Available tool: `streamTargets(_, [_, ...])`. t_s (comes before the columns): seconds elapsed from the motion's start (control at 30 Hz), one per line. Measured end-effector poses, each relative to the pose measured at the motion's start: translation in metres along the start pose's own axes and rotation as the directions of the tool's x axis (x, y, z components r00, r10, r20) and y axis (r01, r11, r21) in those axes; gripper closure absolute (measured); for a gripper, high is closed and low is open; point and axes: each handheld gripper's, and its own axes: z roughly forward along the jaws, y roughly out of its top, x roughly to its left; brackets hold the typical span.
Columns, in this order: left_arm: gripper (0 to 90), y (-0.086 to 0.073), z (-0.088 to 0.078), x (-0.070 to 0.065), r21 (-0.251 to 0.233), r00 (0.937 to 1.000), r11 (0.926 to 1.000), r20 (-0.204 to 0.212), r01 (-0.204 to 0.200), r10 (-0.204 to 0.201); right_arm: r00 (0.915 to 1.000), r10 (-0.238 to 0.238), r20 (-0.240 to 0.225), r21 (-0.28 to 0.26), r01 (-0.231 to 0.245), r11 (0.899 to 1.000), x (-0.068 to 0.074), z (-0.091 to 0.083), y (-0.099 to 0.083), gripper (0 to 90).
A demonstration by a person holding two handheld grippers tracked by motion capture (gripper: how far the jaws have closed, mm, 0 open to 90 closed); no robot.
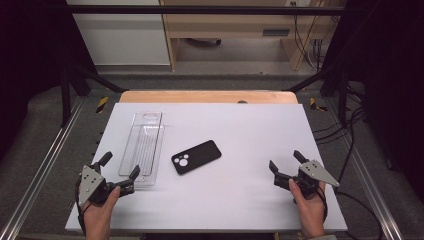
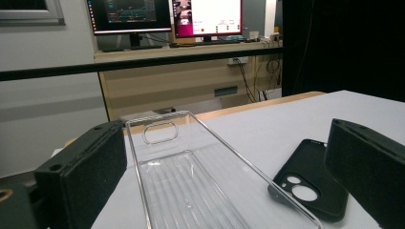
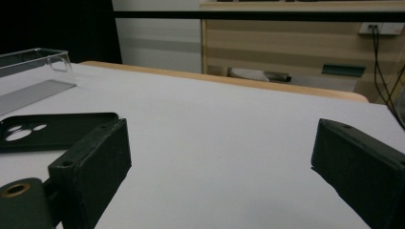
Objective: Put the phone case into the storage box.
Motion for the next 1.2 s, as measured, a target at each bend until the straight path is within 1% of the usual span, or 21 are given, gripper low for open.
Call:
streamTargets(0.17, [0.3, 0.0, -0.002, 0.002, -0.003, 0.9999, 1.0, -0.01, 0.007, -0.007, 0.9998, 0.014, -0.013, 0.035, -0.013, 0.999, 0.003, 0.001, 0.001, 5.2])
streamTargets(0.23, [0.2, -0.001, -0.002, 0.002, 0.002, 0.9999, 1.0, -0.011, 0.008, -0.008, 0.9999, 0.009, -0.012, 0.059, -0.008, 0.998, 0.004, 0.002, 0.002, 4.8])
streamTargets(0.3, [0.2, -0.001, -0.002, 0.002, 0.003, 0.9999, 1.0, -0.011, 0.008, -0.008, 1.0, -0.003, 0.006, 0.074, 0.002, 0.997, 0.005, 0.004, 0.002, 4.9])
streamTargets(0.4, [0.2, -0.002, -0.002, 0.002, 0.006, 0.9998, 0.9999, -0.013, 0.013, -0.013, 0.9997, 0.01, 0.02, 0.087, -0.012, 0.996, 0.01, 0.008, 0.004, 5.4])
streamTargets(0.47, [0.3, -0.002, -0.002, 0.002, 0.008, 0.9997, 0.9999, -0.019, 0.012, -0.012, 0.9996, 0.005, 0.027, 0.097, -0.008, 0.995, 0.012, 0.009, 0.005, 6.3])
streamTargets(0.53, [0.2, -0.001, -0.002, 0.002, 0.005, 0.9998, 0.9999, -0.019, 0.011, -0.011, 0.9999, -0.013, 0.008, 0.136, 0.011, 0.991, 0.017, 0.013, 0.011, 8.3])
streamTargets(0.6, [0.2, -0.003, -0.001, 0.002, 0.014, 0.9998, 0.9998, -0.016, 0.015, -0.015, 0.9997, -0.009, -0.022, 0.169, 0.013, 0.986, 0.019, 0.018, 0.02, 8.0])
streamTargets(0.63, [0.2, -0.003, -0.001, 0.002, 0.017, 0.9998, 0.9997, -0.015, 0.016, -0.016, 0.9995, -0.009, -0.031, 0.182, 0.015, 0.983, 0.021, 0.021, 0.024, 8.2])
streamTargets(0.67, [0.2, -0.003, -0.001, 0.002, 0.017, 0.9998, 0.9997, -0.015, 0.016, -0.016, 0.9995, -0.009, -0.031, 0.182, 0.015, 0.983, 0.021, 0.021, 0.024, 8.2])
streamTargets(0.7, [0.2, -0.003, -0.001, 0.002, 0.015, 0.9998, 0.9997, -0.013, 0.017, -0.017, 0.9992, -0.011, -0.037, 0.198, 0.018, 0.98, 0.022, 0.024, 0.027, 8.3])
streamTargets(0.73, [0.2, -0.003, -0.001, 0.002, 0.013, 0.9998, 0.9997, -0.011, 0.019, -0.019, 0.9983, -0.029, -0.051, 0.226, 0.04, 0.973, 0.025, 0.034, 0.032, 8.6])
streamTargets(0.77, [0.2, -0.004, -0.001, 0.003, 0.015, 0.9997, 0.9997, -0.012, 0.021, -0.021, 0.9983, -0.029, -0.051, 0.226, 0.04, 0.973, 0.025, 0.034, 0.032, 8.6])
streamTargets(0.8, [0.2, -0.004, -0.001, 0.003, 0.018, 0.9997, 0.9996, -0.014, 0.022, -0.022, 0.9976, -0.027, -0.064, 0.251, 0.042, 0.967, 0.029, 0.045, 0.037, 9.2])
streamTargets(0.83, [0.2, -0.004, -0.002, 0.003, 0.016, 0.9996, 0.9996, -0.014, 0.023, -0.023, 0.9976, -0.027, -0.064, 0.251, 0.042, 0.967, 0.029, 0.045, 0.037, 9.2])
streamTargets(0.87, [0.2, -0.004, -0.002, 0.003, 0.015, 0.9997, 0.9996, -0.014, 0.023, -0.023, 0.997, -0.025, -0.073, 0.264, 0.043, 0.963, 0.031, 0.05, 0.04, 9.7])
streamTargets(0.9, [0.2, -0.004, -0.003, 0.003, 0.013, 0.9996, 0.9996, -0.015, 0.026, -0.026, 0.9965, -0.024, -0.081, 0.281, 0.046, 0.959, 0.033, 0.055, 0.042, 9.9])
streamTargets(0.93, [0.2, -0.004, -0.003, 0.003, 0.014, 0.9995, 0.9995, -0.016, 0.028, -0.028, 0.9945, -0.035, -0.099, 0.316, 0.065, 0.947, 0.038, 0.065, 0.045, 9.9])
streamTargets(1.03, [0.2, -0.003, -0.004, 0.002, 0.012, 0.9995, 0.9996, -0.017, 0.027, -0.027, 0.9914, -0.045, -0.123, 0.358, 0.087, 0.93, 0.045, 0.078, 0.051, 9.7])
streamTargets(1.1, [0.3, -0.003, -0.004, 0.001, 0.013, 0.9995, 0.9995, -0.018, 0.028, -0.028, 0.9892, -0.043, -0.14, 0.368, 0.092, 0.925, 0.049, 0.085, 0.055, 10.8])
streamTargets(1.13, [0.3, -0.003, -0.004, 0.001, 0.012, 0.9994, 0.9995, -0.019, 0.028, -0.028, 0.9892, -0.043, -0.14, 0.368, 0.092, 0.925, 0.049, 0.085, 0.055, 10.8])
streamTargets(1.2, [0.2, -0.002, -0.004, 0.001, 0.011, 0.9994, 0.9995, -0.02, 0.028, -0.028, 0.987, -0.044, -0.155, 0.387, 0.101, 0.916, 0.052, 0.091, 0.059, 11.0])
